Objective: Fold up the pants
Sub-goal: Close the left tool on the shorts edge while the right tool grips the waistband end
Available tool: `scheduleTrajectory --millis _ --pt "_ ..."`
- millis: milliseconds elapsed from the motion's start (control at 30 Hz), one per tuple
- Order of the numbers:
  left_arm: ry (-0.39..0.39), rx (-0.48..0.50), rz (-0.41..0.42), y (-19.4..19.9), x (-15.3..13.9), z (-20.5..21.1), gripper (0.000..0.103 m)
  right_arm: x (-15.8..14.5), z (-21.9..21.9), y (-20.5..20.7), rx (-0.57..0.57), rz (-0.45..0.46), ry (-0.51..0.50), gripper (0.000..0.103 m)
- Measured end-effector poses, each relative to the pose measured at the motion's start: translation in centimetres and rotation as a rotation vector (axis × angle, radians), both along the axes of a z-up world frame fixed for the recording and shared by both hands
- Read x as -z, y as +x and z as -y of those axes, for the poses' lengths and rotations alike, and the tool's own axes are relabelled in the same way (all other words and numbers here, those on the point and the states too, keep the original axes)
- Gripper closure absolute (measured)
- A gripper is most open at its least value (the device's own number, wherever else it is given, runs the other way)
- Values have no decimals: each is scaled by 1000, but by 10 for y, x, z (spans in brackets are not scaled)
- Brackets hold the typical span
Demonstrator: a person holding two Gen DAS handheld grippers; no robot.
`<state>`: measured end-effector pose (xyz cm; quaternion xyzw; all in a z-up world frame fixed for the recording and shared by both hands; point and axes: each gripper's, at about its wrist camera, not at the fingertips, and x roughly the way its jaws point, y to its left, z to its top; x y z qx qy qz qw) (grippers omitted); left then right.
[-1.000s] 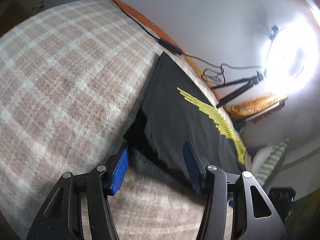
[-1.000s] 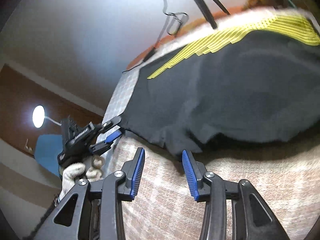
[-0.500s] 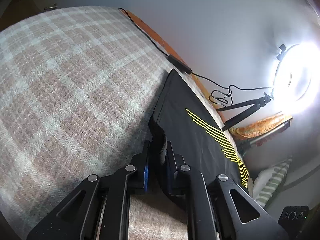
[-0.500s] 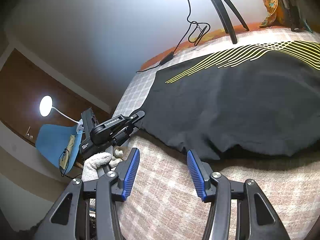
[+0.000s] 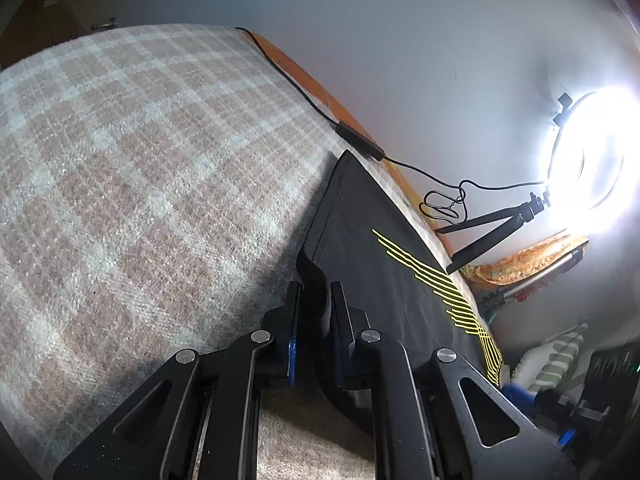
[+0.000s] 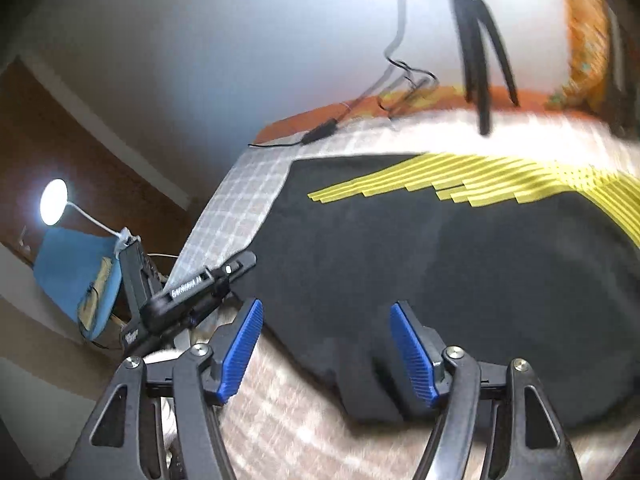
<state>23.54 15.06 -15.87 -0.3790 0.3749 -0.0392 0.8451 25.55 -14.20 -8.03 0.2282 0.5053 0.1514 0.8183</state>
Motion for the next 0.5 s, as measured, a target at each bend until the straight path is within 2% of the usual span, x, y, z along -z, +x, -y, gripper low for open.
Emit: scheduleTrajectory --millis 100,333,500 --pt "27 6 27 -1 -4 4 94 -2 -12 30 -33 -18 3 36" --pt "70 29 101 -5 -15 14 95 11 -53 110 -112 -99 -36 57" --pt "91 58 124 -4 -18 21 95 27 -87 152 -152 -146 -91 59"
